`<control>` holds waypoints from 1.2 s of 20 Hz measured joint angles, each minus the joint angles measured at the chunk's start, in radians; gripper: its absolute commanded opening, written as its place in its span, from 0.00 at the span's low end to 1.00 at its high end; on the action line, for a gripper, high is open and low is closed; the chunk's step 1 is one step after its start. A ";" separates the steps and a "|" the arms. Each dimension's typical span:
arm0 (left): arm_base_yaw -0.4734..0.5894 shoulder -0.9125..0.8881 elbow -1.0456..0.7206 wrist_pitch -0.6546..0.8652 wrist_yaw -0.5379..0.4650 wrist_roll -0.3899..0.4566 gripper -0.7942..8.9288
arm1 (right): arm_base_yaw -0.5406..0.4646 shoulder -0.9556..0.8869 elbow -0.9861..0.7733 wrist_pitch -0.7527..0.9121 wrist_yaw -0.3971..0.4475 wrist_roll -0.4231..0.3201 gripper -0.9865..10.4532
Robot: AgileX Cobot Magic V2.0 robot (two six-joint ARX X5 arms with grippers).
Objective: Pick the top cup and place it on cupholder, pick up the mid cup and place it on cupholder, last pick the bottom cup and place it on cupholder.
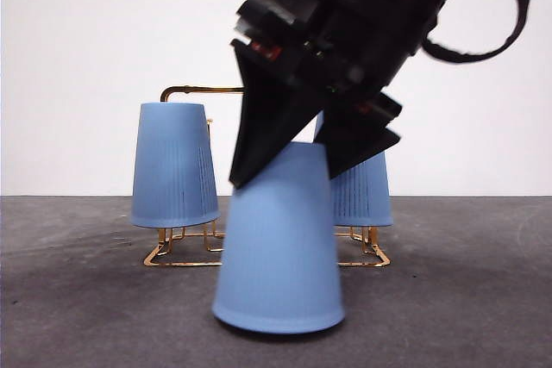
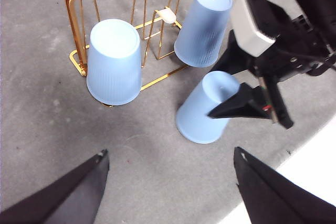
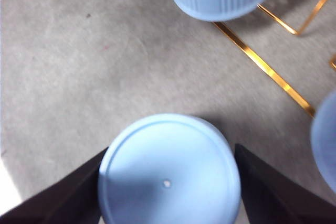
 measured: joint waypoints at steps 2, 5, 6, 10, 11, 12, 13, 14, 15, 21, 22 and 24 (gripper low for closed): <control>0.000 0.000 0.000 0.000 0.000 0.000 0.46 | 0.000 -0.032 0.036 -0.050 0.000 0.000 0.26; 0.000 0.000 0.000 0.001 0.000 0.000 0.46 | 0.000 -0.087 0.156 -0.120 0.010 -0.006 0.26; 0.000 0.000 0.000 0.001 0.000 0.000 0.46 | 0.000 -0.101 0.201 -0.150 0.031 -0.012 0.26; 0.000 0.000 0.000 0.001 0.000 0.000 0.46 | -0.016 -0.105 0.355 -0.221 0.126 -0.042 0.28; 0.000 0.000 0.000 0.001 0.000 0.000 0.46 | -0.027 -0.105 0.380 -0.216 0.127 -0.048 0.28; 0.000 0.000 0.000 0.001 0.000 0.000 0.46 | -0.038 -0.103 0.397 -0.206 0.128 -0.056 0.28; 0.000 0.000 0.000 0.001 0.000 0.000 0.46 | -0.052 -0.100 0.410 -0.195 0.129 -0.063 0.28; 0.000 0.000 0.000 0.001 0.000 0.000 0.46 | -0.066 -0.092 0.414 -0.176 0.129 -0.066 0.28; 0.000 0.000 0.000 0.001 0.000 0.000 0.46 | -0.079 -0.077 0.414 -0.163 0.126 -0.068 0.28; 0.000 0.000 0.000 0.001 0.000 0.000 0.46 | -0.125 0.057 0.414 -0.107 0.076 -0.076 0.28; 0.000 0.000 0.000 0.001 0.000 0.000 0.46 | -0.127 0.074 0.414 -0.105 0.070 -0.077 0.28; 0.000 0.000 0.000 0.001 0.000 0.000 0.46 | -0.132 0.114 0.414 -0.105 0.069 -0.080 0.28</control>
